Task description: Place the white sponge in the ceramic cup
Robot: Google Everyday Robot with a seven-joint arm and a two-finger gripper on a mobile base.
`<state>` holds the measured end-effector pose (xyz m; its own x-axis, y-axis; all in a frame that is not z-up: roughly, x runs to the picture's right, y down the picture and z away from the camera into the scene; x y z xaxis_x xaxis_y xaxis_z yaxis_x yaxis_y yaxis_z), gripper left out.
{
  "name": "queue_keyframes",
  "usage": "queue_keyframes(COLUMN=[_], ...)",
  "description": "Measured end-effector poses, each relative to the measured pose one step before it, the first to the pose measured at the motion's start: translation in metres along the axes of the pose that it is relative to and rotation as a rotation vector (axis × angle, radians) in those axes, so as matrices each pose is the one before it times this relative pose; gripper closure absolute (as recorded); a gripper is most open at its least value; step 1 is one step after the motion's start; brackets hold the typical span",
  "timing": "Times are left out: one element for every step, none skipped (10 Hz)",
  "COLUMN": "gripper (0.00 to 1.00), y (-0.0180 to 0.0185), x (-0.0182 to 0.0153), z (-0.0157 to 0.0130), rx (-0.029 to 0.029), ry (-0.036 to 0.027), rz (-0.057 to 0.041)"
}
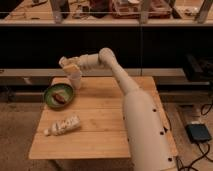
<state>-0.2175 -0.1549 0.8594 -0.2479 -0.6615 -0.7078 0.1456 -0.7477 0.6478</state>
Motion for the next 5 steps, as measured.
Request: queue_keyframes(gripper=[0.2,0.2,0.2,0.2,0.2], y=[0.00602,0.00868,0.0061,0.00387,0.00286], x=[-0.0031,-0.00361,-0.00135,0.00075,0.00196], z=[-0.00237,-0.00444,-0.00121,0.0002,0.00116], rx=[-0.00633,-0.01263,-0.00949,-0.00449,0.00218], ry=[-0.00054,0.00042,0.00147,0.0046,0.01009], rz=[0.00178,0.00264,0.00031,0.0007,0.00771])
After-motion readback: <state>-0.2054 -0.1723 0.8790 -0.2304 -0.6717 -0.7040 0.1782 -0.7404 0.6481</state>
